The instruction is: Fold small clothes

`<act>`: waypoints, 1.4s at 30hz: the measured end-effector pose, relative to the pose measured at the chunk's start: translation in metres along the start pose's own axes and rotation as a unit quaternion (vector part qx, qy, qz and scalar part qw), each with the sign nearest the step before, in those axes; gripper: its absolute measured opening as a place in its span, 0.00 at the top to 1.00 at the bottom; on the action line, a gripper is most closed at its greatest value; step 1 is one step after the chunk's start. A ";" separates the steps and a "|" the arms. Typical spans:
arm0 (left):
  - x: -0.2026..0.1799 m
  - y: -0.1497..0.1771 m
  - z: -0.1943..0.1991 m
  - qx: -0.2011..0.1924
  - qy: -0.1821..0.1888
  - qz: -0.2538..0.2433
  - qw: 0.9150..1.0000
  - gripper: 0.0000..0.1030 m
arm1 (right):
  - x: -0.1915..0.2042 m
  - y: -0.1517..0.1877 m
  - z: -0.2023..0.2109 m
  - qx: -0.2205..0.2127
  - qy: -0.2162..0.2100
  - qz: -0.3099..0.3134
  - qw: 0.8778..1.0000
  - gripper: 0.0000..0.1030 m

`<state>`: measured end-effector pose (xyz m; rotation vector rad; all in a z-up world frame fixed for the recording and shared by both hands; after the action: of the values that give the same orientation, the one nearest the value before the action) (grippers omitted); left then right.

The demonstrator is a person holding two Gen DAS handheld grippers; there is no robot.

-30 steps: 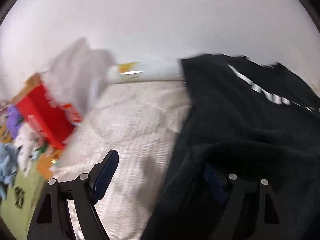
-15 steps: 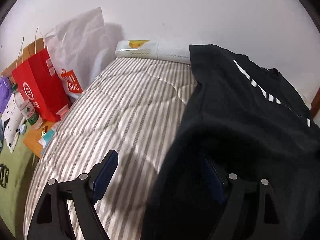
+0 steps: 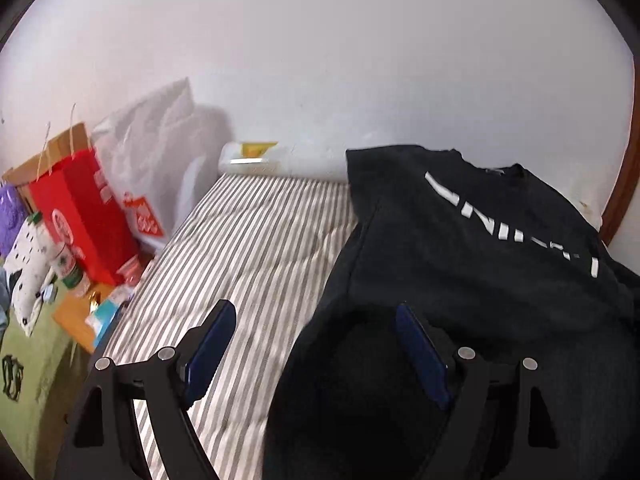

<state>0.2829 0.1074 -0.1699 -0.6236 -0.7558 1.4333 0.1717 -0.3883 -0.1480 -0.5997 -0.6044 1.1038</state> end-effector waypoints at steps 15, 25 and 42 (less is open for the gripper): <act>-0.012 0.029 -0.062 0.083 0.007 0.005 0.997 0.20 | -0.138 0.030 0.080 -0.060 0.131 -0.038 0.989 0.41; -0.017 0.029 -0.062 0.079 0.001 -0.007 0.997 0.20 | -0.217 0.053 0.084 -0.058 0.124 -0.143 0.980 0.41; -0.015 0.028 -0.061 0.077 0.004 -0.003 0.997 0.20 | -0.194 0.052 0.049 -0.039 0.179 -0.089 0.979 0.79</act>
<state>0.3128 0.0979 -0.2314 -0.5080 -0.6339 1.4659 0.0411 -0.5453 -0.1792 -0.7768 -0.3799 0.7815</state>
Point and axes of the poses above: each gripper's, at about its wrist camera, not at the fingertips, and z roughly against the way its jaws point, x to its left, y to its underside, the point moved 5 cm from there along -z, roughly the way its jaws point, and after that the axes turned 6 degrees about -z, right-handed, at the moved point
